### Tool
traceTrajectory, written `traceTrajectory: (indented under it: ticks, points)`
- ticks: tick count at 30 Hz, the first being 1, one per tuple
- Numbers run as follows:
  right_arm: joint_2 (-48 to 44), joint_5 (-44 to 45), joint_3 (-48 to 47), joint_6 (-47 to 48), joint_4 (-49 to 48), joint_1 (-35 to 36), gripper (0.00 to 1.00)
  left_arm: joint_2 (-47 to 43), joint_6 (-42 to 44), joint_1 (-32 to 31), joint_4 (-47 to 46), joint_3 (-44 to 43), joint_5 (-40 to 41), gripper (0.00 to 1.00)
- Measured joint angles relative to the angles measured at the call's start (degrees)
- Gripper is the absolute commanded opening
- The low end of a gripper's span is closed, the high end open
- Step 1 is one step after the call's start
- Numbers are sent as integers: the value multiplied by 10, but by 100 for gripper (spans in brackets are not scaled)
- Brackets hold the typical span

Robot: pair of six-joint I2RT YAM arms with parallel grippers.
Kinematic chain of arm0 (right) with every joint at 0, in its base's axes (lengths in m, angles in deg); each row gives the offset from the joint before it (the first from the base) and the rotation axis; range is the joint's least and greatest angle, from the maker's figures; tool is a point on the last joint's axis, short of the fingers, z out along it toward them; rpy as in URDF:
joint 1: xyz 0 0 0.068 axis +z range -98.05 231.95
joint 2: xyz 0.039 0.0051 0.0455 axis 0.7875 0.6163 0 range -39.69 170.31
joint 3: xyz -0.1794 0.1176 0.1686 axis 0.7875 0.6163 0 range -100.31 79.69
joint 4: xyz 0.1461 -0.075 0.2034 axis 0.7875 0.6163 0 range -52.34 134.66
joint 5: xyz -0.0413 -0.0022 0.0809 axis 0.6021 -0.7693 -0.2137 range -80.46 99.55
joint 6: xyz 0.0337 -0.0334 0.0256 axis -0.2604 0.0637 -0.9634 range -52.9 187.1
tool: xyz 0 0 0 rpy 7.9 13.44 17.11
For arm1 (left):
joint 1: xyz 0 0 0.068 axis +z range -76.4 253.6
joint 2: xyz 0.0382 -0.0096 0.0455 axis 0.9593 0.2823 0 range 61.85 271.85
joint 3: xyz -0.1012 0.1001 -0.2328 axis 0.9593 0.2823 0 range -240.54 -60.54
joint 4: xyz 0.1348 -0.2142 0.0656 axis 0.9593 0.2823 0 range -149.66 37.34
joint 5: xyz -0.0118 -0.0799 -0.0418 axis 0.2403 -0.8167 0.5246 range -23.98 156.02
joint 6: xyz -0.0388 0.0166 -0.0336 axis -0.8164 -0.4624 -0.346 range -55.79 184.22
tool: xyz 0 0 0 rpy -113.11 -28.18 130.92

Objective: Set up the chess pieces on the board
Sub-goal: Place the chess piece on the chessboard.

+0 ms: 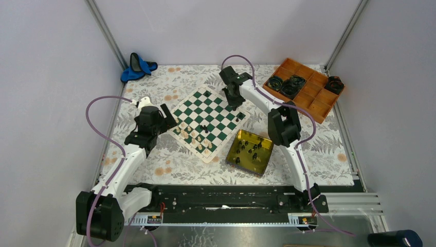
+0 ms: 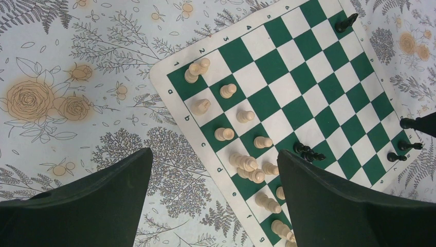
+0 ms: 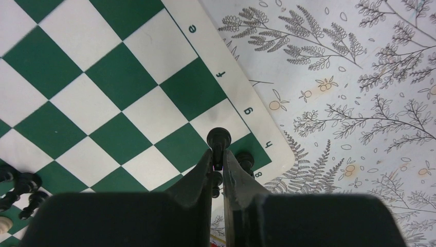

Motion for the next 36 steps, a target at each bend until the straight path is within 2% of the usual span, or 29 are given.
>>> traceTrajectory:
  ticks: [27,28,32,34,36]
  points:
    - [9,-31,36,-10,-11,-14,8,0,0,0,0,0,0,99]
    - [9,-33,36,-10,-11,-15,10,0,0,0,0,0,0,99]
    - [8,-35,36,-11,-12,-16,37,0,0,0,0,0,0,99]
    - [9,-36,43,-10,-24,-16,46,0,0,0,0,0,0,99]
    - [9,-36,51,-8,-24,-17,50,0,0,0,0,0,0,99]
